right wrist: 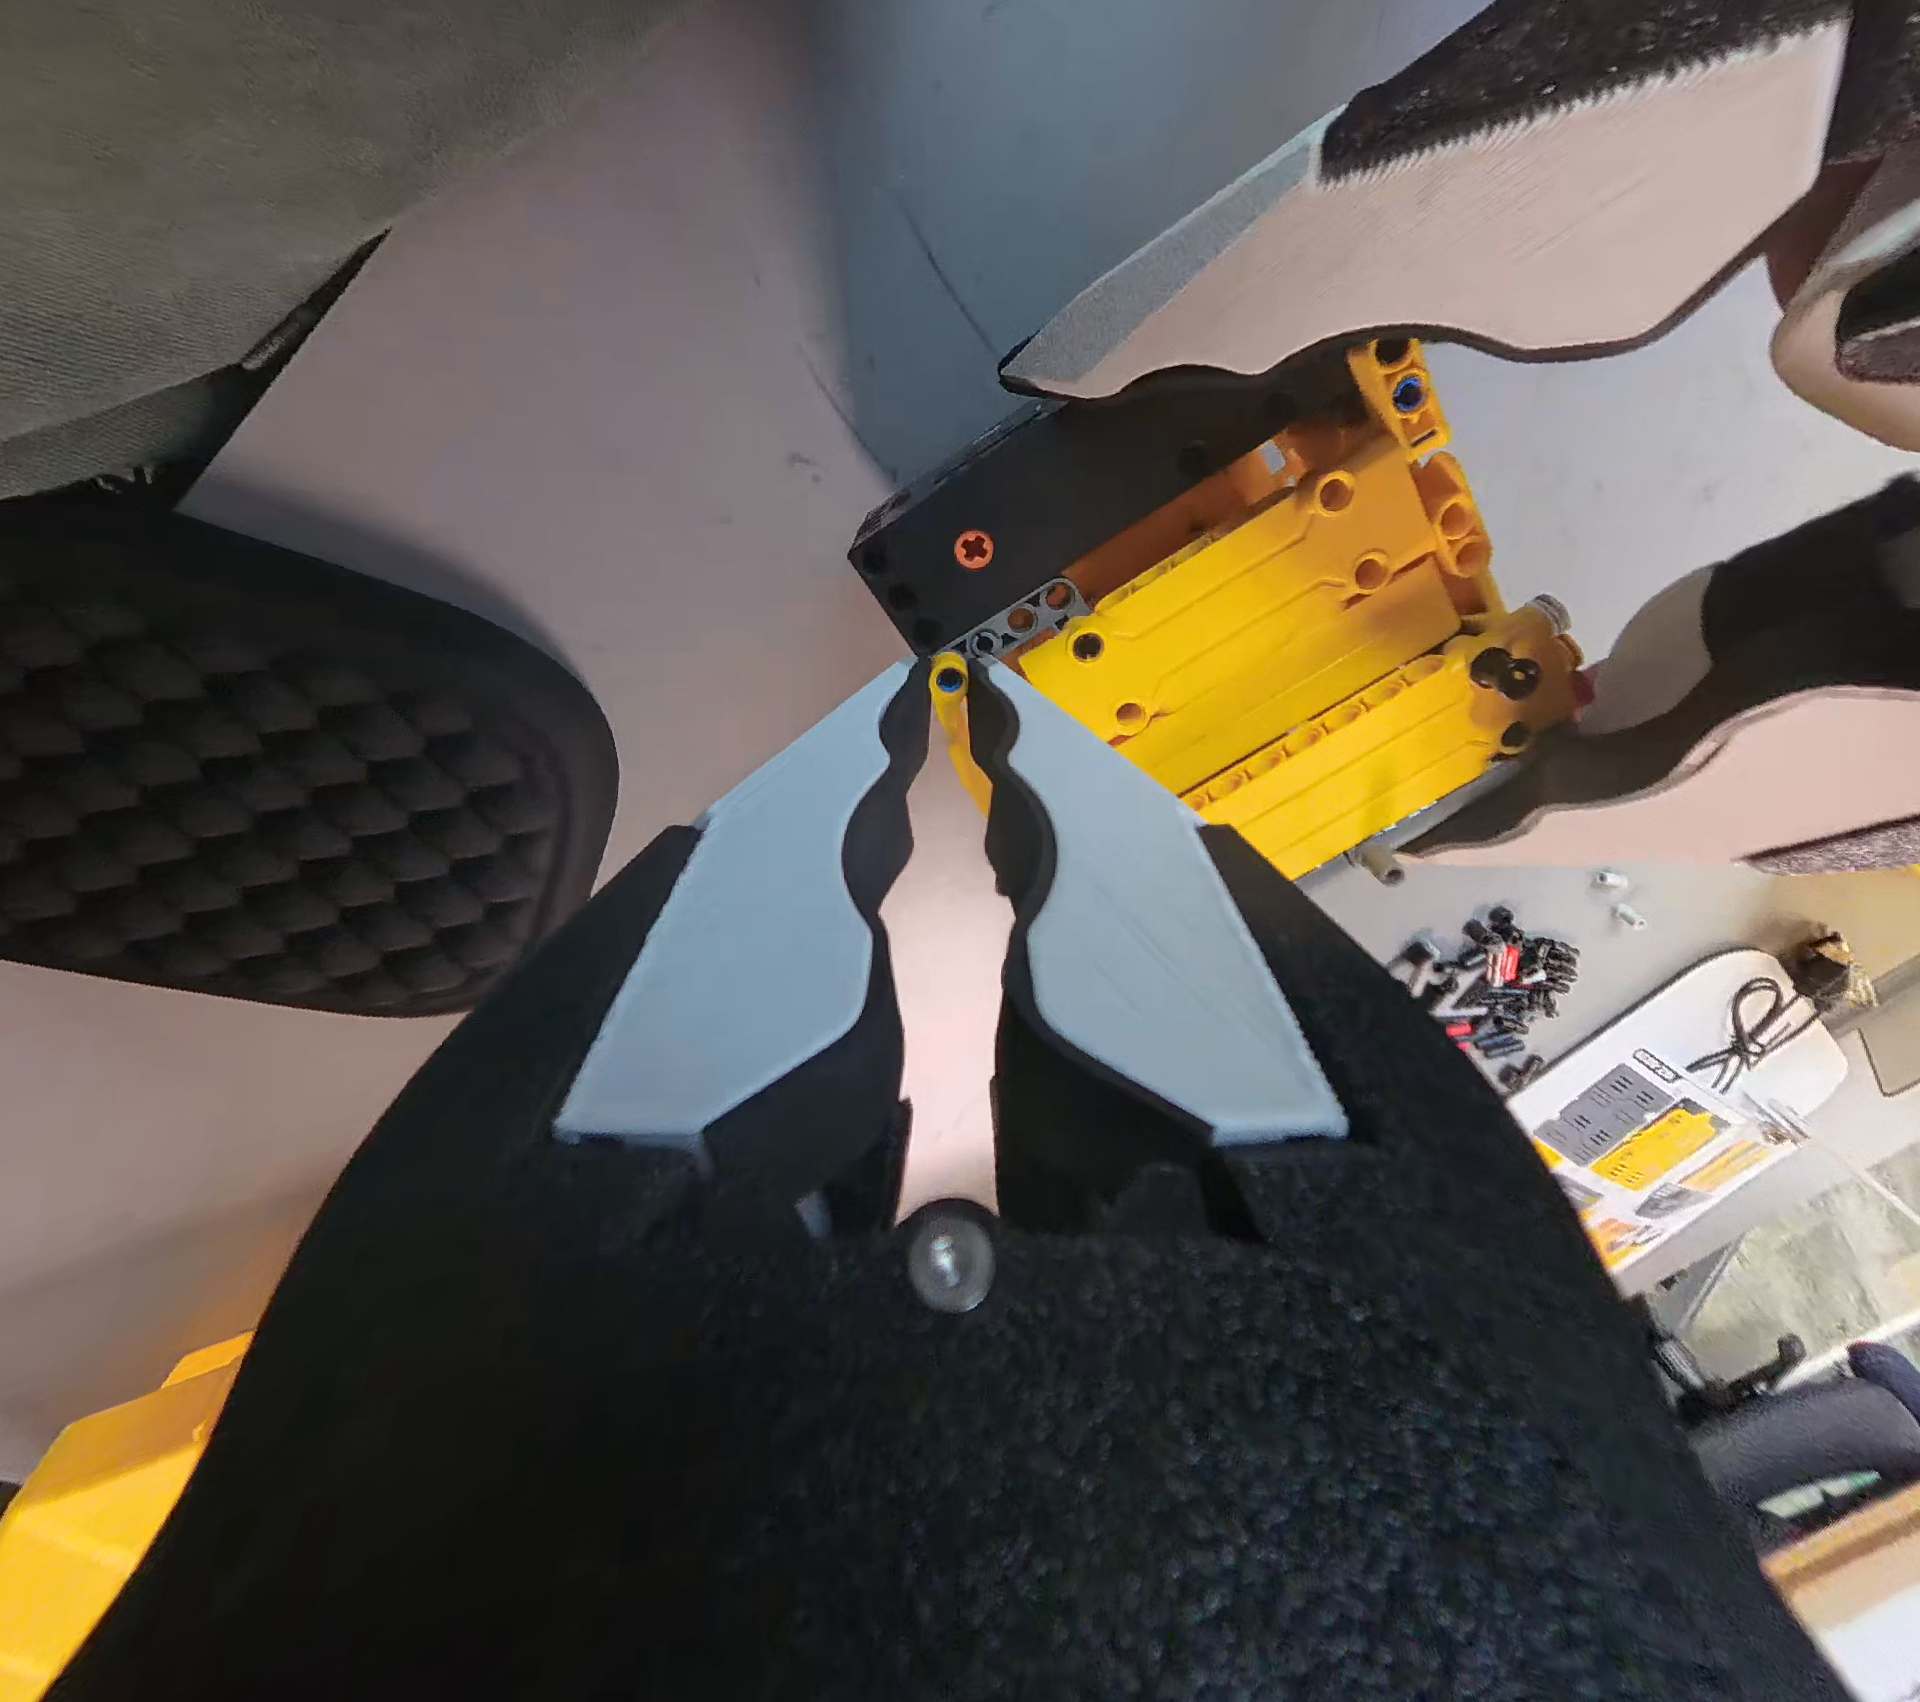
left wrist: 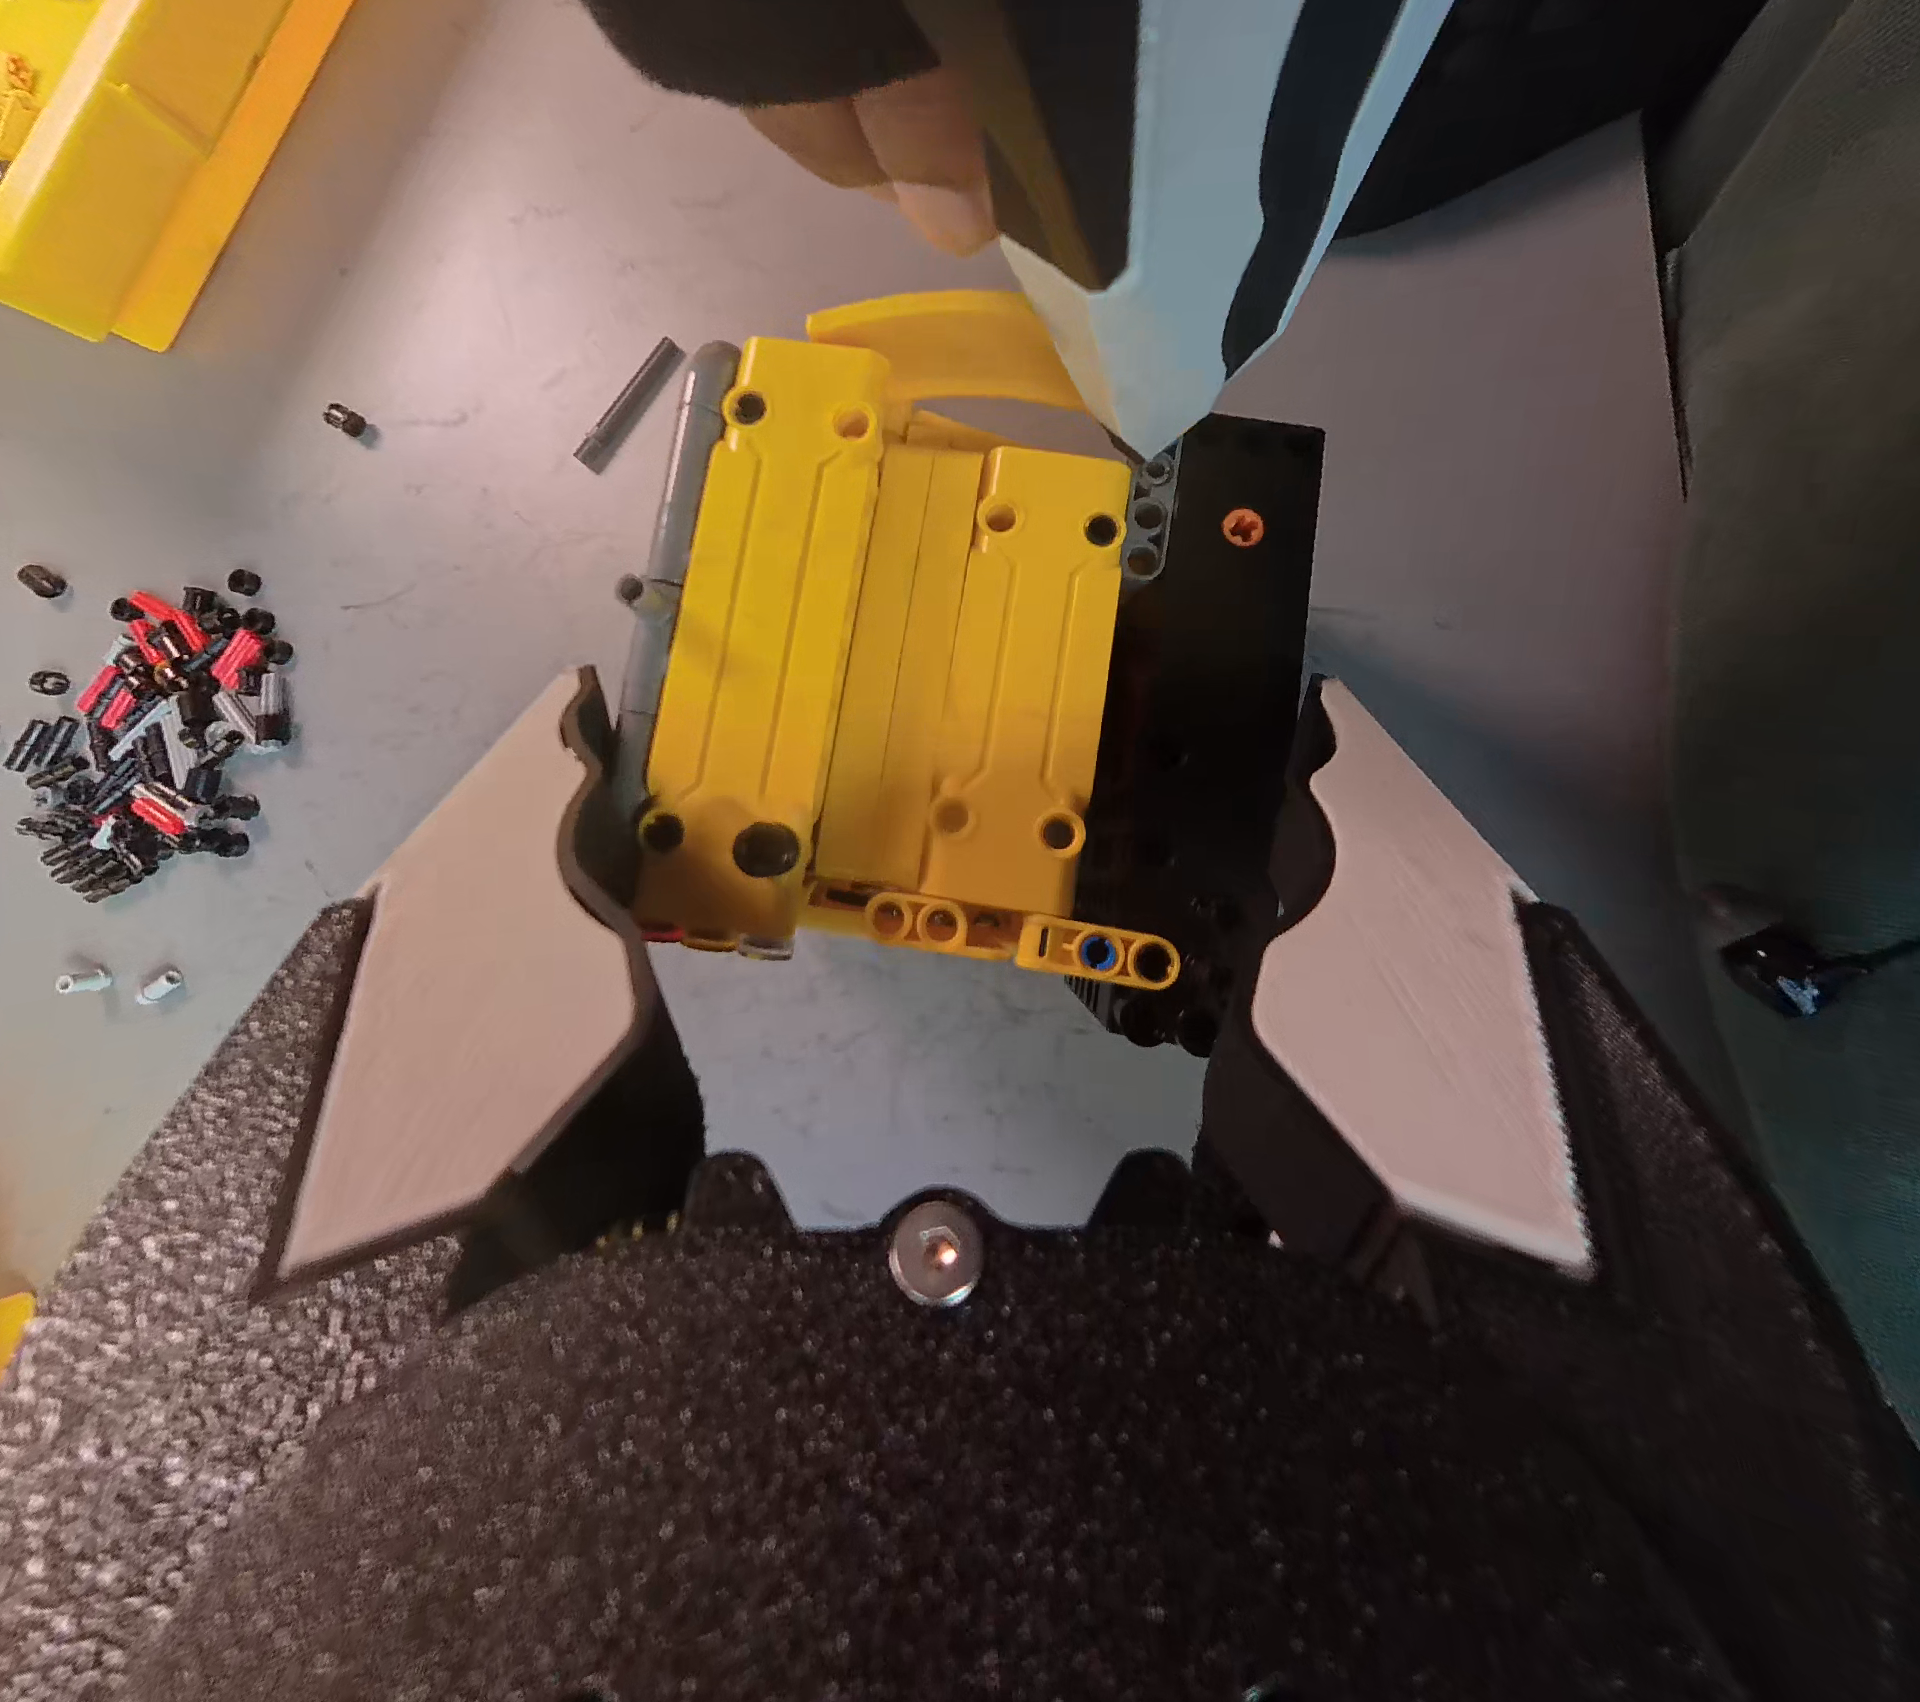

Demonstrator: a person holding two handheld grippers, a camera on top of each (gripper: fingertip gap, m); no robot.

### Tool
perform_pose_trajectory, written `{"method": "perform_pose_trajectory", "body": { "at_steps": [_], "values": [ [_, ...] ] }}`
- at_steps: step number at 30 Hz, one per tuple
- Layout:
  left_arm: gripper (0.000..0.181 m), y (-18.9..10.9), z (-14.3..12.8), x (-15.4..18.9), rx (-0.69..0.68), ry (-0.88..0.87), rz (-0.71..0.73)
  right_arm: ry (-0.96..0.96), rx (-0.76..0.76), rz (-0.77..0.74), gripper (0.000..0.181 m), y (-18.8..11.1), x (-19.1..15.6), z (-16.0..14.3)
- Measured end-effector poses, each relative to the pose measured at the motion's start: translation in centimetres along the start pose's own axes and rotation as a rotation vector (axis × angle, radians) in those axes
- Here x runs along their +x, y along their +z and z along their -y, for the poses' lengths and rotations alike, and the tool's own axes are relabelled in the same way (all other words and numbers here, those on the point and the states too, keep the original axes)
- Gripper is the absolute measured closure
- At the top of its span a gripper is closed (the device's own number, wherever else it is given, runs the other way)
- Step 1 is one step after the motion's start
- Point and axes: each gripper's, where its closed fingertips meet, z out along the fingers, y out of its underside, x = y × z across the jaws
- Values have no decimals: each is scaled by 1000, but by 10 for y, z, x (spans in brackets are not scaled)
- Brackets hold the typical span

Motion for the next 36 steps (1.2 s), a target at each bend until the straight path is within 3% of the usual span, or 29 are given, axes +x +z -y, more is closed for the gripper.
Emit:
{"method": "perform_pose_trajectory", "body": {
  "at_steps": [8, 9, 12, 14, 16, 18, 21, 24, 27, 30, 33, 36],
  "values": [
    [54, -1, 1, -1, 56, 20, -4, 111, -14, -53, 173, -2, 3, 1],
    [53, -1, 1, -1, 67, 19, -1, 147, 29, -80, 164, -6, 3, 4],
    [53, -2, 2, -2, 92, 8, 22, 419, 256, -165, 156, -32, 8, 16],
    [53, -3, 1, -3, 98, 2, 41, 680, 405, -298, 153, -43, 18, 1],
    [53, -3, 2, -4, 101, -5, 69, 981, 536, -391, 134, -37, 23, -26],
    [53, -4, 2, -5, 93, -9, 106, 1253, 682, -384, 116, -24, 24, -37],
    [54, -5, 3, -8, 70, 19, 209, 1416, 817, -410, 125, -17, 35, -34],
    [53, -9, 4, -13, 25, 123, 400, 1386, 792, -499, 164, -16, 46, -42],
    [53, -14, 4, -11, 48, 167, 519, 1180, 753, -599, 165, -21, 49, -38],
    [55, -27, 16, 14, 216, 89, 401, 927, 668, -812, 171, -24, 50, -35],
    [65, -61, 29, 26, 481, -137, 215, 711, 600, -964, 172, -29, 42, -29],
    [67, -80, 7, 15, 553, -379, 86, 571, 567, -1060, 172, -33, 27, -23]
  ]
}}
